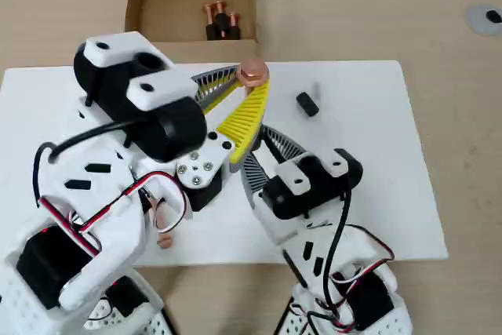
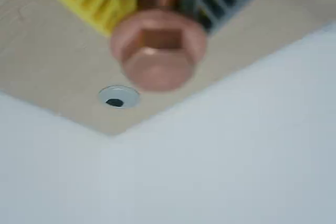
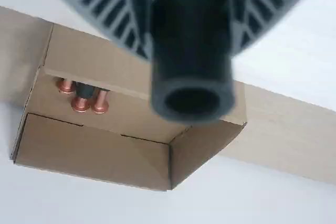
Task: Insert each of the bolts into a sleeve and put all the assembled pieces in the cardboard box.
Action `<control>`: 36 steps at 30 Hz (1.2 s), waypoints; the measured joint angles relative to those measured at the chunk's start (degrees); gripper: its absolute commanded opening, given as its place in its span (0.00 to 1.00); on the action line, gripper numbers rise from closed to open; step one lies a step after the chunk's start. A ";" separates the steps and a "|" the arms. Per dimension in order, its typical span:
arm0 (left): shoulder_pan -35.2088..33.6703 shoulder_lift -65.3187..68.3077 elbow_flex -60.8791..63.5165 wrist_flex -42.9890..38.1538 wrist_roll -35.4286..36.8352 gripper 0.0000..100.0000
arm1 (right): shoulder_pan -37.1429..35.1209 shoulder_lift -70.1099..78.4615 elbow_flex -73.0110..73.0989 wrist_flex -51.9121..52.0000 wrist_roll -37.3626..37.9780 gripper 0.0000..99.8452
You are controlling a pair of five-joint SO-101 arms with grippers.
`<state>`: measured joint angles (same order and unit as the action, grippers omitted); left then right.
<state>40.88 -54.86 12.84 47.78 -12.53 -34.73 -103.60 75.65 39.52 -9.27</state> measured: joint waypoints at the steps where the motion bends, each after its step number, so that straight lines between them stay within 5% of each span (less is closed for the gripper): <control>1: 0.00 0.00 0.00 0.00 -0.62 0.01 | 0.00 0.00 0.00 0.00 0.00 0.01; 36: 4.22 -0.09 2.20 -2.46 -2.20 0.01 | 0.26 -0.09 1.32 -7.03 0.00 0.01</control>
<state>45.10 -54.95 15.03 45.32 -14.73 -34.46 -103.69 76.97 32.48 -9.27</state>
